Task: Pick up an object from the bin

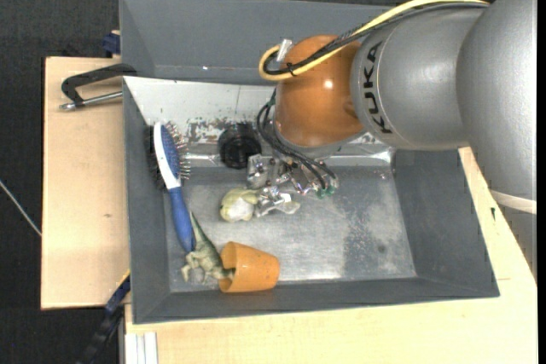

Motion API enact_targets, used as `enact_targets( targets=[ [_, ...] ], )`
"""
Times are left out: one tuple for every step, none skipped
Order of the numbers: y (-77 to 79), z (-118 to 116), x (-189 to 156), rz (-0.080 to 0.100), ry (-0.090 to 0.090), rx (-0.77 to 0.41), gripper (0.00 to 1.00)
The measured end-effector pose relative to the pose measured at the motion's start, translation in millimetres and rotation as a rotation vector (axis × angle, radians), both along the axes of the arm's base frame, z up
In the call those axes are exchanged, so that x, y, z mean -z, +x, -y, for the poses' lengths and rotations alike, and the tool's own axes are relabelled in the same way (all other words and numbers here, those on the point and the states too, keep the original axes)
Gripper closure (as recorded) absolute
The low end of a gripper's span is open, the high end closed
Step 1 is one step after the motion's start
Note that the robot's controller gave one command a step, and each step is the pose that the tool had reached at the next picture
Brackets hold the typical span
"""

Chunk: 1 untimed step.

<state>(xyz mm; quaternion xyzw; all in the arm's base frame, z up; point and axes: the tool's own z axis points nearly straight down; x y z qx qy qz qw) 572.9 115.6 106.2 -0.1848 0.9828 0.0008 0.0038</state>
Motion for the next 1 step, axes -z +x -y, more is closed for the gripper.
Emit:
enact_targets(
  targets=[
    [3.1, -1.8, -83.8, 0.007, 0.001, 0.0, 1.0]
  ],
)
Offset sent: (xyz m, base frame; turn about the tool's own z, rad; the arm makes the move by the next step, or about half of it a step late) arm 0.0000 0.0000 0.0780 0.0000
